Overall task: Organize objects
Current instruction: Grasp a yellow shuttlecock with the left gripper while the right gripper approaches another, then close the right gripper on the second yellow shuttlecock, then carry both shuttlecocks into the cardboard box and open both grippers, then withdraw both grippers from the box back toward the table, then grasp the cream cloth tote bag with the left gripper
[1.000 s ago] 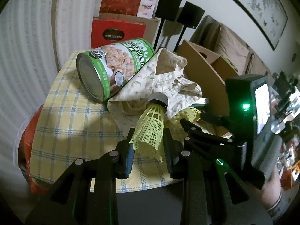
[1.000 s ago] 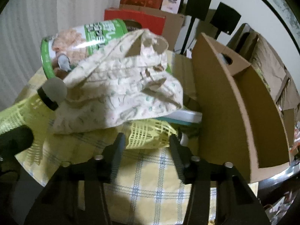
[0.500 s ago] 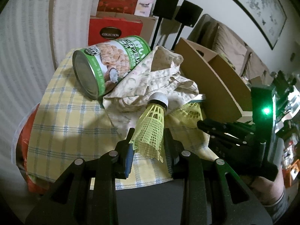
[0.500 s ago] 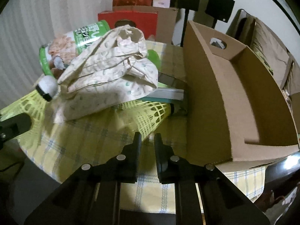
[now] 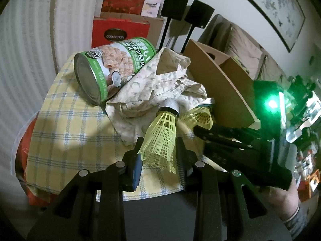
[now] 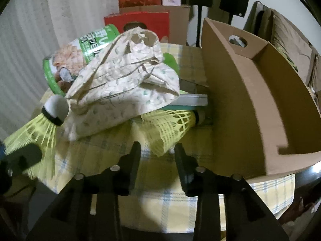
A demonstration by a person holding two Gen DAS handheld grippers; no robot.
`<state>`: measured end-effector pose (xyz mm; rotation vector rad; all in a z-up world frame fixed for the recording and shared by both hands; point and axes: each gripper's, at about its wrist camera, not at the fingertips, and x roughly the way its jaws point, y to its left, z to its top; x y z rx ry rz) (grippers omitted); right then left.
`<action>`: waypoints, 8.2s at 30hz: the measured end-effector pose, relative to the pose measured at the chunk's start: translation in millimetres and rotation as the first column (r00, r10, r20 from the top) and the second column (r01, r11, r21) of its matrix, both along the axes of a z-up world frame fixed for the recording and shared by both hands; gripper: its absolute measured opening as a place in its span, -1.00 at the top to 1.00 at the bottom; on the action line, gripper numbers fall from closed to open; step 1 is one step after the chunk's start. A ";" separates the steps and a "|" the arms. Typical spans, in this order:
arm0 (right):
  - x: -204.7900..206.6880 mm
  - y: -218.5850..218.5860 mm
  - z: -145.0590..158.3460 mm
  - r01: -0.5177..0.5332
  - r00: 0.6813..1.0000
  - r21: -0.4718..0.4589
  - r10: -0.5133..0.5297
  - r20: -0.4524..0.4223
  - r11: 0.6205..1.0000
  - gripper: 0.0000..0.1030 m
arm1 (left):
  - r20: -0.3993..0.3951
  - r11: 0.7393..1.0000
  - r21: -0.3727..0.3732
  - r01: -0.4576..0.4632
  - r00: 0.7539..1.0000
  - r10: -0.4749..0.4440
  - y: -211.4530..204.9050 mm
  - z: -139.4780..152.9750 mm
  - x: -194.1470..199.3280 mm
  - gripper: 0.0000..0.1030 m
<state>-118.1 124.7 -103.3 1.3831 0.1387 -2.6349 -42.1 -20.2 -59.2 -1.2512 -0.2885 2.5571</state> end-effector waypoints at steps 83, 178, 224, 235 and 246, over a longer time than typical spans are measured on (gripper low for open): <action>33.7 23.2 107.0 -0.120 0.973 -0.095 0.098 -0.211 0.988 0.94 | -0.061 0.997 0.055 0.046 0.997 -0.042 10.4 41.1 -0.5 0.43; 42.3 168.1 142.1 0.217 0.918 -0.077 -0.230 -0.323 0.973 -0.99 | -0.210 0.991 -0.132 0.014 0.977 -0.041 131.4 95.8 -49.4 -1.00; 49.0 102.5 139.7 0.066 0.946 -0.130 -0.103 -0.308 0.989 -0.99 | -0.100 0.964 -0.267 0.013 0.994 -0.041 106.4 31.2 -127.4 -0.65; 42.0 121.8 128.7 0.096 0.951 -0.140 -0.132 -0.278 0.985 -0.99 | 0.019 0.954 -0.298 -0.046 0.998 0.054 128.6 -2.3 -166.6 0.26; 42.2 124.5 126.5 0.090 0.954 -0.160 -0.131 -0.268 0.983 -0.97 | -0.022 0.984 -0.174 -0.029 0.999 0.026 107.4 17.1 -144.7 0.93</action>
